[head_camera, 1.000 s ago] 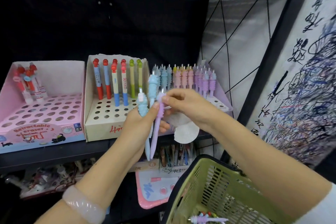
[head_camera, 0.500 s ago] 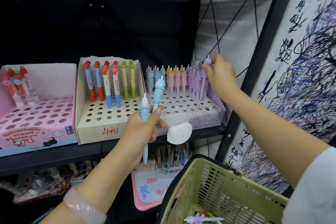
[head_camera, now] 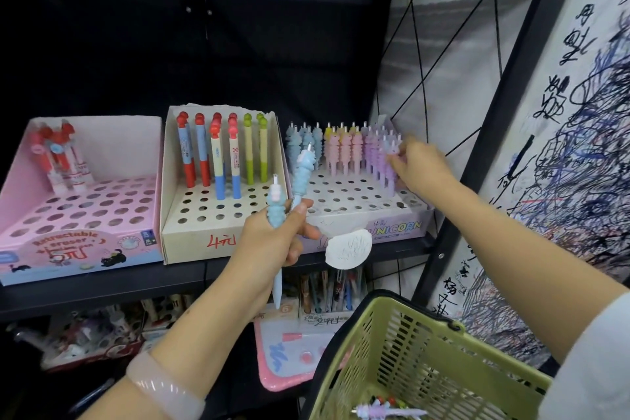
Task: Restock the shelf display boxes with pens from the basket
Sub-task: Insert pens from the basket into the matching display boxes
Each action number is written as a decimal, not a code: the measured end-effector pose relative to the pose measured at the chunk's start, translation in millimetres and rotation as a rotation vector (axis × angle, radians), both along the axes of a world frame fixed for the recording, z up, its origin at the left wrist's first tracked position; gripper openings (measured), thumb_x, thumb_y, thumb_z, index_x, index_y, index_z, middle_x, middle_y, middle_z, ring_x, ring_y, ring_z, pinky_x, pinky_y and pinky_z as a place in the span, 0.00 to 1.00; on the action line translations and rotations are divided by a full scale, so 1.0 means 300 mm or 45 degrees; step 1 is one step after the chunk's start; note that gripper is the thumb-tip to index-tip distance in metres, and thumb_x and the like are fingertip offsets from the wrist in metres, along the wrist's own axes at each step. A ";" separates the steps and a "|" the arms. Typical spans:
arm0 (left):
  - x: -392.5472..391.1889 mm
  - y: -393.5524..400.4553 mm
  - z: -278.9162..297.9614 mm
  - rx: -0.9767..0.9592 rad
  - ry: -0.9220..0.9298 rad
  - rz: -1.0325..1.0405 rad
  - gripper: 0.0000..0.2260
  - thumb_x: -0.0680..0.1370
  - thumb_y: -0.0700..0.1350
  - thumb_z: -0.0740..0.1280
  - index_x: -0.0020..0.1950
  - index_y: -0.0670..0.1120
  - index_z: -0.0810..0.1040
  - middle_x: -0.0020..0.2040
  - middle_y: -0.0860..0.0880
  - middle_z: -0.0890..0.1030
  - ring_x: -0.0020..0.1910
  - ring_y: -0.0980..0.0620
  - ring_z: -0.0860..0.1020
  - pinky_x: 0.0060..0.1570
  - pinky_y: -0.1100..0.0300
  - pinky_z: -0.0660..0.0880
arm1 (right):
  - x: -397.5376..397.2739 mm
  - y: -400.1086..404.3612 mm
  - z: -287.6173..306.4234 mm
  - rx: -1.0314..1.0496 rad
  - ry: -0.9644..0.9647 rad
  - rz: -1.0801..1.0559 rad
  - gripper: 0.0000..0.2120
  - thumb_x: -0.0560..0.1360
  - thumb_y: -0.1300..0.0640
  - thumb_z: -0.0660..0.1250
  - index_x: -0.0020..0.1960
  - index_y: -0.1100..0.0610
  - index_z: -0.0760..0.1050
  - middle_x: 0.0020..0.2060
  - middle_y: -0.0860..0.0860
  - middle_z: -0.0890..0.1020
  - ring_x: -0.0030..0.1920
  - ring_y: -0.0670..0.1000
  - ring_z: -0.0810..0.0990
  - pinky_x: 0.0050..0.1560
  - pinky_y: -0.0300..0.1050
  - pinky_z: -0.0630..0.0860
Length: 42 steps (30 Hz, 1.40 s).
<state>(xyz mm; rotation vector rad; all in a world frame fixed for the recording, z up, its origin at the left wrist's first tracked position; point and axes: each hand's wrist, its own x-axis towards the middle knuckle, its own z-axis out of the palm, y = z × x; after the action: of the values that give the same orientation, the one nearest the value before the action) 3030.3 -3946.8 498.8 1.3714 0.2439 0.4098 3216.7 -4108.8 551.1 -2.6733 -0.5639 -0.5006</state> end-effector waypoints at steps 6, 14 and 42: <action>-0.007 0.013 0.000 0.003 -0.015 -0.013 0.06 0.79 0.45 0.63 0.51 0.47 0.78 0.32 0.48 0.81 0.21 0.56 0.64 0.21 0.67 0.62 | -0.153 0.113 0.040 0.338 -0.159 0.336 0.09 0.76 0.50 0.65 0.50 0.55 0.76 0.41 0.47 0.78 0.41 0.47 0.76 0.43 0.42 0.71; -0.038 0.057 0.003 -0.032 0.037 0.011 0.05 0.79 0.44 0.63 0.49 0.46 0.77 0.38 0.46 0.84 0.22 0.55 0.73 0.22 0.65 0.72 | -0.257 0.285 0.063 0.780 0.423 0.755 0.06 0.78 0.56 0.62 0.49 0.58 0.74 0.33 0.47 0.80 0.30 0.41 0.78 0.35 0.35 0.77; -0.068 0.204 0.006 -0.144 -0.018 -0.019 0.10 0.81 0.49 0.56 0.56 0.49 0.75 0.30 0.49 0.76 0.21 0.56 0.65 0.21 0.66 0.61 | 0.010 0.377 0.052 0.205 -0.187 0.079 0.14 0.79 0.55 0.61 0.56 0.66 0.68 0.45 0.64 0.79 0.42 0.61 0.77 0.37 0.47 0.65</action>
<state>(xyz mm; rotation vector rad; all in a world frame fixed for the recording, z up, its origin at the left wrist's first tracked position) 3009.8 -3885.5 500.7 1.2583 0.2416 0.3871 3219.6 -3995.6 566.8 -2.4734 -0.6182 -0.6979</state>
